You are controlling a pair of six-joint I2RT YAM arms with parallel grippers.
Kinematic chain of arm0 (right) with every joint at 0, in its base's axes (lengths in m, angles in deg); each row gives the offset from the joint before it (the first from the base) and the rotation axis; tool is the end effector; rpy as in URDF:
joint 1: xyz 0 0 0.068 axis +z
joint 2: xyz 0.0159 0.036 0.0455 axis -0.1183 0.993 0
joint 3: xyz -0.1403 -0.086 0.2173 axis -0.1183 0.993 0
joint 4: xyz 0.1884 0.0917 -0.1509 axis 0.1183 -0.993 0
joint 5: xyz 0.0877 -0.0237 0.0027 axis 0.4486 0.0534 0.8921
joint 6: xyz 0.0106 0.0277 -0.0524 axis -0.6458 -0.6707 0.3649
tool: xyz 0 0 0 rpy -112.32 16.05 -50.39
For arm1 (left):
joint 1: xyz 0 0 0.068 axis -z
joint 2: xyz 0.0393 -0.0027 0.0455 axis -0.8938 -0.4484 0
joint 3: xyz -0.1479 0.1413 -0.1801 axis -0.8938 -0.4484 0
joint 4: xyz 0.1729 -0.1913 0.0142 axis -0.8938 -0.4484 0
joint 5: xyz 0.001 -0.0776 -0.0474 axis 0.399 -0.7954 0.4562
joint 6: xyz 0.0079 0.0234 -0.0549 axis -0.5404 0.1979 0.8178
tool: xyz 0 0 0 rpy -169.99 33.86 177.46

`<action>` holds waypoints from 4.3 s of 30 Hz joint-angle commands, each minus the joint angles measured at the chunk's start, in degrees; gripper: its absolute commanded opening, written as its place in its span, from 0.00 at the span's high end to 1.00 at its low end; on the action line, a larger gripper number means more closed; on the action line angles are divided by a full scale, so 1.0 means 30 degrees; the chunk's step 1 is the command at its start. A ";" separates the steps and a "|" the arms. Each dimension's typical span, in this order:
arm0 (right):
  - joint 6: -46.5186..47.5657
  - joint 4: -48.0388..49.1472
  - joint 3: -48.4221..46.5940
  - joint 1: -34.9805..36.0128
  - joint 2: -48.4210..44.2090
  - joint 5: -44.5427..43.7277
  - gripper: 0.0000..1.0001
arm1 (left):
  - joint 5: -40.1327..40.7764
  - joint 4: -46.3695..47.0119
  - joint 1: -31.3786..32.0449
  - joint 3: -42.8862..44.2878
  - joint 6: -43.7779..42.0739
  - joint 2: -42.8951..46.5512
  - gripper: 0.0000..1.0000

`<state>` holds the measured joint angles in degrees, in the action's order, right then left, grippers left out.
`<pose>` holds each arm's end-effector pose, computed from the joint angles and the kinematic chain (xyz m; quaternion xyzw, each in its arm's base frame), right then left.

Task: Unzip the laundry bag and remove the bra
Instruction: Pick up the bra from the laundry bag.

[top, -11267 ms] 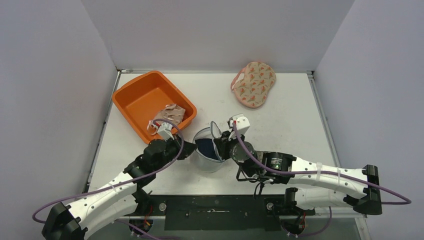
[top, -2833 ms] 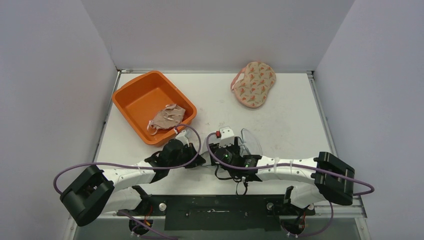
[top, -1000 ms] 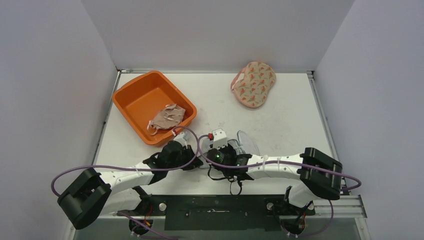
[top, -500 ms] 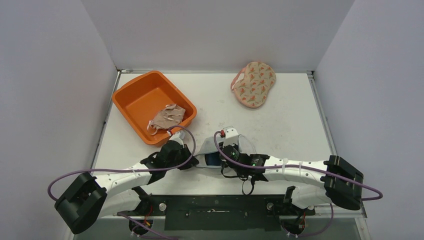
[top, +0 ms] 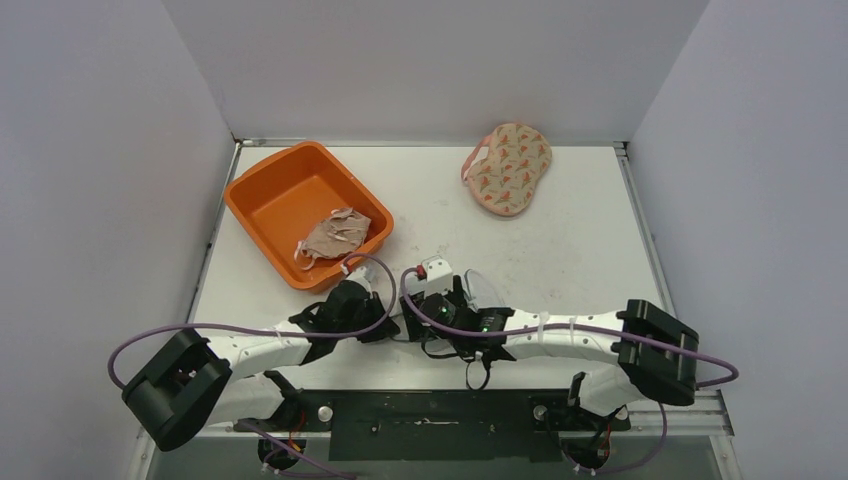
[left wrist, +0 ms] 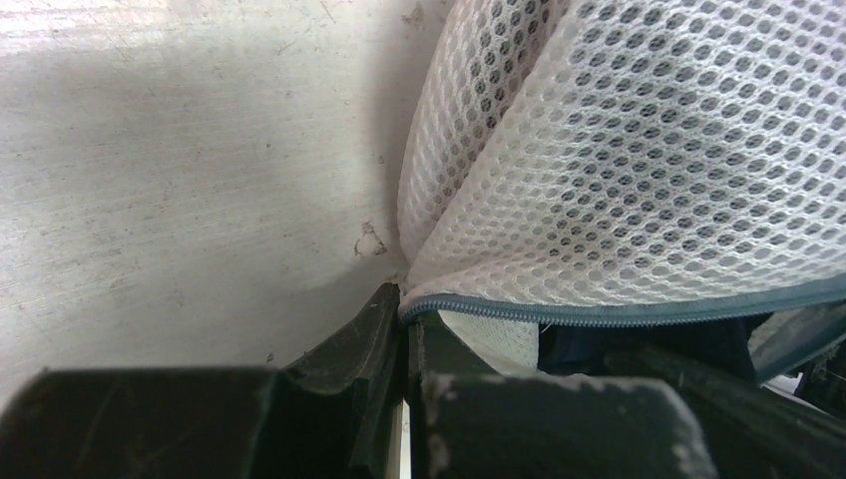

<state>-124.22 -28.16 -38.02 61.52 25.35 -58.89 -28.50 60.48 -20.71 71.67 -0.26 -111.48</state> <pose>0.1230 0.2623 0.1926 -0.1817 0.8818 0.1982 0.3875 0.1521 -0.1458 0.1310 -0.0545 0.9118 -0.3258 0.2440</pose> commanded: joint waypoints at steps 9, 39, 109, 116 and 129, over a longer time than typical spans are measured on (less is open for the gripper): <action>-0.0358 -0.2841 -0.3357 0.0996 0.3614 -0.3631 0.31 | -0.0379 0.0898 -0.0009 0.0361 -0.0285 0.0148 1.00; 0.0024 -0.1719 -0.1132 0.0625 0.0829 -0.1712 0.95 | -0.0041 -0.0715 -0.0097 0.1310 0.0126 0.1865 1.00; 0.1095 -0.0478 -0.5115 -0.0262 -1.0717 -0.1597 0.95 | 0.2407 -0.7213 -0.1370 0.8050 -0.1208 0.7867 0.13; -0.1503 -0.1880 -0.7342 -0.0355 -0.8665 -0.3727 0.95 | 0.3706 -0.4289 -0.1401 0.8721 -0.4115 1.1177 0.04; -0.5506 -0.2456 -1.0550 -0.0416 -0.5088 -0.5853 0.95 | -0.2399 -0.2080 -0.0950 1.2231 -0.9392 0.9432 0.04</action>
<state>-135.44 -37.25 -66.00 60.67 8.52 -73.27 -29.09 54.12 -24.55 104.12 -22.88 -80.58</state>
